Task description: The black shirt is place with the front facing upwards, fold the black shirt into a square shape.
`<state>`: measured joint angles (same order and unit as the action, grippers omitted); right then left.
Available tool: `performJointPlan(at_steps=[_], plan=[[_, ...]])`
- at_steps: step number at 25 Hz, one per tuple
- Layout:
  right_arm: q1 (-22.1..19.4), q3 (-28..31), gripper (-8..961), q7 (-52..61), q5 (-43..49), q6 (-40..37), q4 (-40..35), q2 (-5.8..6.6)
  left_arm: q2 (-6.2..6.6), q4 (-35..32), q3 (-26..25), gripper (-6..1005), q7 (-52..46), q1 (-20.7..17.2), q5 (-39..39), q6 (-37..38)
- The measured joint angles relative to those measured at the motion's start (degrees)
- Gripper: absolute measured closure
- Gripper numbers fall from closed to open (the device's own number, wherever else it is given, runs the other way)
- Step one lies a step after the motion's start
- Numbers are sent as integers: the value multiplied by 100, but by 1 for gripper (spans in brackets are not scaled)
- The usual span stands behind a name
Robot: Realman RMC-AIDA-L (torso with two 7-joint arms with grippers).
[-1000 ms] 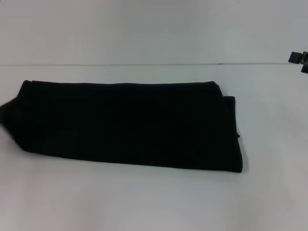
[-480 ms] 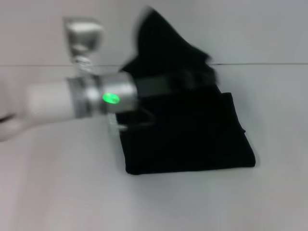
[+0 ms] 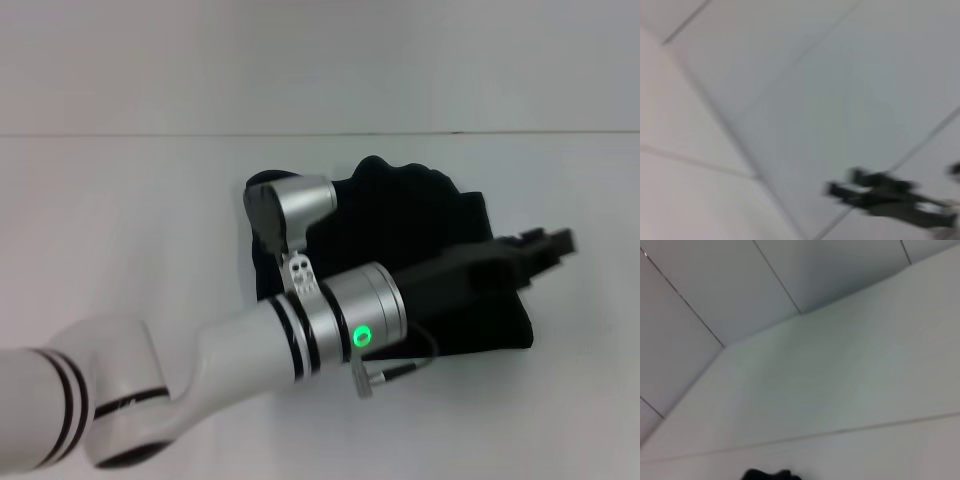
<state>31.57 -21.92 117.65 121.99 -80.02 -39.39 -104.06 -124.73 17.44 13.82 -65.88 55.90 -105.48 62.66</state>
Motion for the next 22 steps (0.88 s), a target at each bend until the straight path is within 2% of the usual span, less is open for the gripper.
performJointPlan(at_steps=[4, 8, 10, 13, 16, 18, 22], plan=[[326, -273, 98, 409, 514, 224, 163, -11, 7, -52, -133, 673, 172, -279, -738, 1167], [707, -692, 98, 952, 892, 308, 380, 0, 49, -942, -140, 528, -31, -829, -1092, 2652], [906, -908, 99, 1170, 978, 330, 534, -20, 55, -1545, -146, 461, -240, -1103, -1103, 3044], [1225, -1219, 99, 1400, 1026, 533, 828, -102, 98, -2451, -62, 374, -538, -1443, -1105, 3332], [1513, -1492, 99, 1554, 1037, 823, 1121, -237, 182, -3257, 265, 294, -571, -1731, -1118, 3470], [1692, -1699, 99, 1657, 1045, 1066, 1319, -322, 249, -3562, 448, 241, -556, -1844, -1120, 3518], [1993, -2152, 100, 1917, 1054, 1559, 1600, -463, 457, -3884, 894, 236, -543, -1957, -1122, 3565]])
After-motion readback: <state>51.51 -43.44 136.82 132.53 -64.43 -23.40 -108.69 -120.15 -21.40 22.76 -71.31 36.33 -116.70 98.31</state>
